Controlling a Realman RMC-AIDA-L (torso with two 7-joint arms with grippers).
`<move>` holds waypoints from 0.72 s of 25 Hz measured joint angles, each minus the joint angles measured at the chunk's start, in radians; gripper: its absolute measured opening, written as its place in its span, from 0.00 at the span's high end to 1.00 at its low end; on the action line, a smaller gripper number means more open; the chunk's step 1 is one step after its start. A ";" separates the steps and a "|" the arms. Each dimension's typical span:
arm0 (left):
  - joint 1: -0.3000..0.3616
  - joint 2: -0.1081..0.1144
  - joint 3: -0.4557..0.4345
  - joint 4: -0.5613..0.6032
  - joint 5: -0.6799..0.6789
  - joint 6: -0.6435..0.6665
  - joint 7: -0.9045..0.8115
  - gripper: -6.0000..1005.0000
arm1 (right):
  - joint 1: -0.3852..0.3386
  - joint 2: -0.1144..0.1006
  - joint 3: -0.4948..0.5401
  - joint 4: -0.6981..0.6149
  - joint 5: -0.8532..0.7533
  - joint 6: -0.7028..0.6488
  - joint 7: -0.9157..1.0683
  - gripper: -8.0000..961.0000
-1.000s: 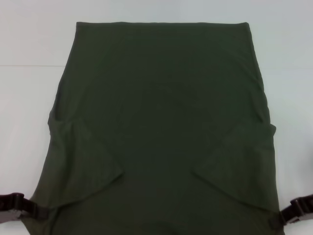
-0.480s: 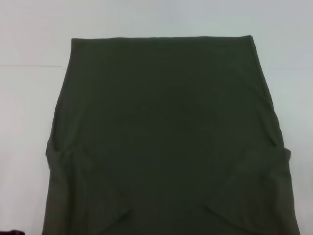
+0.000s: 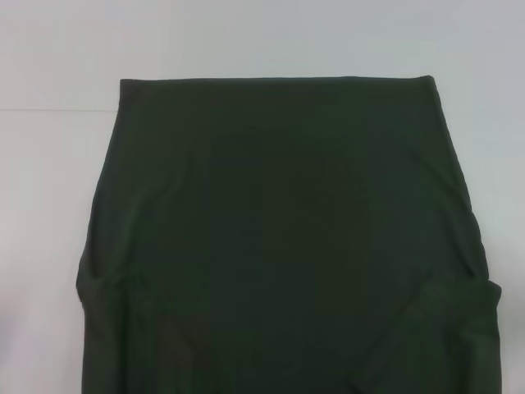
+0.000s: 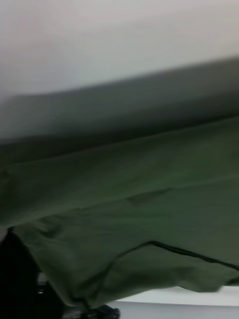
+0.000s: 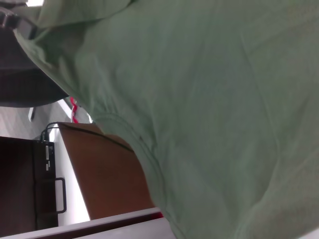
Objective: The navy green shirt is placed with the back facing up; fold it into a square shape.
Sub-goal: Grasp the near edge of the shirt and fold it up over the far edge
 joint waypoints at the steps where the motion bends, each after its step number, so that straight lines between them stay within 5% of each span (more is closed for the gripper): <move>1: 0.001 -0.002 0.003 0.000 -0.002 0.000 0.000 0.97 | -0.001 -0.001 0.001 0.003 0.000 0.000 -0.003 0.95; 7: -0.010 0.003 -0.033 -0.007 -0.027 0.001 0.001 0.97 | -0.010 -0.004 0.038 0.005 0.001 0.018 -0.008 0.95; 18: -0.058 0.032 -0.163 -0.002 -0.190 -0.038 -0.011 0.97 | -0.014 -0.025 0.329 -0.014 0.008 0.058 -0.034 0.95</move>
